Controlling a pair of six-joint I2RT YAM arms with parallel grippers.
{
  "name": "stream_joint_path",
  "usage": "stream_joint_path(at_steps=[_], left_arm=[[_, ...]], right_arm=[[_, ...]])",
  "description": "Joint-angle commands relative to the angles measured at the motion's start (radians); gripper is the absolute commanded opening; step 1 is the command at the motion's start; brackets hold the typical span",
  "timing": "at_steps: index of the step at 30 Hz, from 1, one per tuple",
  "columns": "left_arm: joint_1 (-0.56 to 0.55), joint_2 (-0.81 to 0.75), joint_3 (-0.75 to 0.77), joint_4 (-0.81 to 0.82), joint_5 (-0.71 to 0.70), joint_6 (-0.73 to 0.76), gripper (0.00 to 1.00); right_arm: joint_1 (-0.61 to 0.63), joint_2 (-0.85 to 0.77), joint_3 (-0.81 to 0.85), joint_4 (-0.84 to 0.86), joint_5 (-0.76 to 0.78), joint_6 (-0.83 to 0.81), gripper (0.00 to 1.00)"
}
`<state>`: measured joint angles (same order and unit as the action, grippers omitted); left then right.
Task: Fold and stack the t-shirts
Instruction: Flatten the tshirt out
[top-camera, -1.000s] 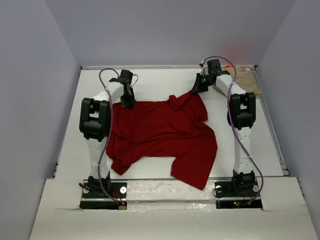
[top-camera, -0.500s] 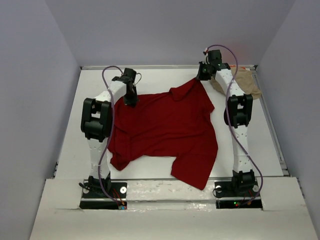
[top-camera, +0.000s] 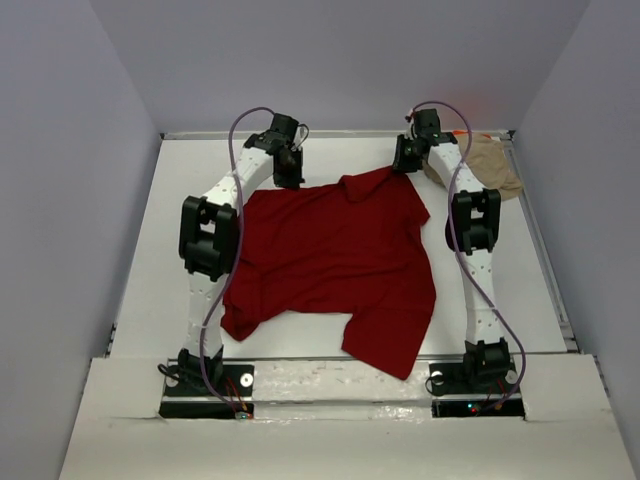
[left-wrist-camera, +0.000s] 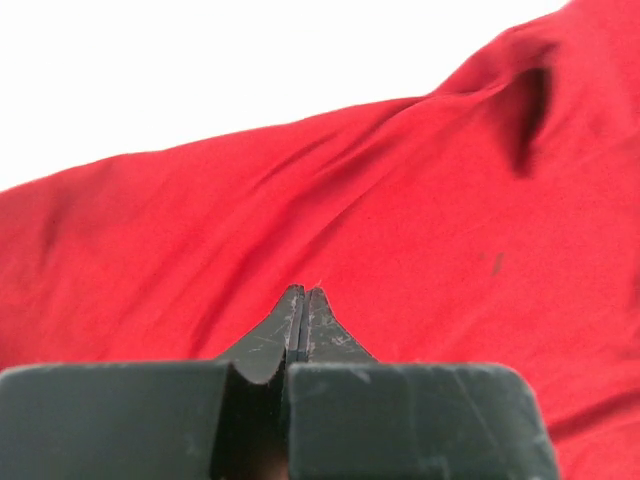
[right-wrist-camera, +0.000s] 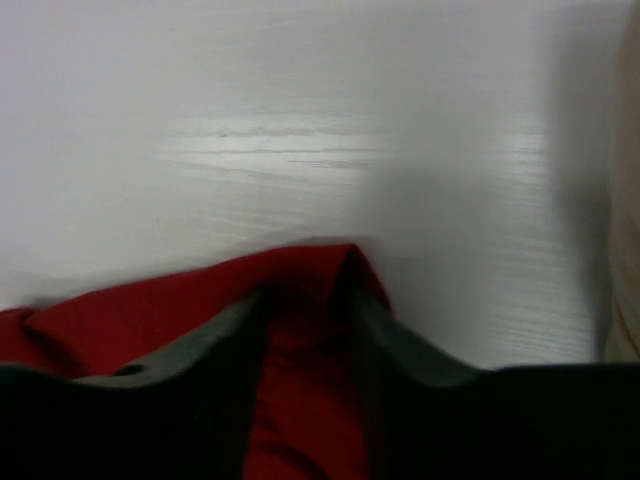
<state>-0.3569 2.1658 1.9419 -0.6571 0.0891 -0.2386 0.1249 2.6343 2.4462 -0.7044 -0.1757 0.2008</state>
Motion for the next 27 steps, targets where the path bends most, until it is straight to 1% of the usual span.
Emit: stream_joint_path(at_steps=[1, 2, 4, 5, 6, 7, 8, 9, 10, 11, 12, 13, 17, 18, 19, 20, 24, 25, 27], left_arm=[[-0.031, 0.089, 0.132, -0.041, 0.090, 0.041, 0.06], [-0.045, 0.106, 0.156, -0.050, 0.090, 0.044, 0.12], [-0.059, 0.146, 0.212, -0.049, 0.092, 0.061, 0.19], [-0.066, 0.158, 0.230, -0.049, 0.098, 0.068, 0.24], [-0.073, 0.172, 0.270, -0.049, 0.115, 0.077, 0.25], [-0.071, 0.184, 0.285, -0.046, 0.139, 0.081, 0.25], [-0.070, 0.212, 0.301, -0.038, 0.225, 0.081, 0.24], [-0.067, 0.224, 0.313, -0.015, 0.260, 0.076, 0.24], [-0.068, 0.254, 0.343, -0.007, 0.329, 0.071, 0.22], [-0.068, 0.268, 0.360, 0.013, 0.369, 0.071, 0.20], [-0.070, 0.279, 0.382, 0.022, 0.394, 0.070, 0.19], [-0.076, 0.293, 0.390, 0.030, 0.426, 0.068, 0.19], [-0.091, 0.276, 0.352, 0.100, 0.480, 0.073, 0.19], [-0.093, 0.273, 0.333, 0.135, 0.521, 0.062, 0.19], [-0.093, 0.276, 0.328, 0.151, 0.521, 0.055, 0.19], [-0.093, 0.281, 0.327, 0.178, 0.570, 0.048, 0.19], [-0.102, 0.316, 0.353, 0.220, 0.670, 0.015, 0.19], [-0.102, 0.319, 0.353, 0.246, 0.713, 0.009, 0.19], [-0.102, 0.321, 0.330, 0.272, 0.750, -0.016, 0.19]], right_arm=[[-0.005, -0.040, 0.008, 0.006, 0.047, -0.037, 0.59], [-0.005, -0.056, -0.006, 0.014, 0.048, -0.040, 0.61], [-0.005, -0.086, -0.038, 0.029, 0.044, -0.053, 0.65], [-0.005, -0.118, -0.047, 0.031, 0.041, -0.055, 0.65], [-0.005, -0.135, -0.058, 0.034, 0.041, -0.055, 0.65], [-0.005, -0.155, -0.071, 0.039, 0.035, -0.055, 0.65], [-0.005, -0.178, -0.120, 0.048, 0.025, -0.049, 0.65], [-0.005, -0.228, -0.148, 0.058, 0.004, -0.043, 0.65], [-0.005, -0.258, -0.214, 0.078, -0.008, -0.034, 0.65], [-0.005, -0.292, -0.257, 0.100, -0.013, -0.031, 0.65], [0.008, -0.353, -0.297, 0.141, -0.010, -0.029, 0.65], [0.018, -0.378, -0.352, 0.152, -0.008, -0.037, 0.65], [0.041, -0.447, -0.403, 0.155, -0.010, -0.046, 0.65], [0.041, -0.467, -0.424, 0.155, -0.013, -0.046, 0.65], [0.041, -0.467, -0.434, 0.155, -0.013, -0.046, 0.65], [0.041, -0.480, -0.441, 0.157, -0.015, -0.047, 0.65], [0.041, -0.490, -0.467, 0.157, -0.018, -0.054, 0.65], [0.041, -0.494, -0.472, 0.157, -0.015, -0.055, 0.65], [0.041, -0.499, -0.483, 0.155, -0.013, -0.058, 0.65]])
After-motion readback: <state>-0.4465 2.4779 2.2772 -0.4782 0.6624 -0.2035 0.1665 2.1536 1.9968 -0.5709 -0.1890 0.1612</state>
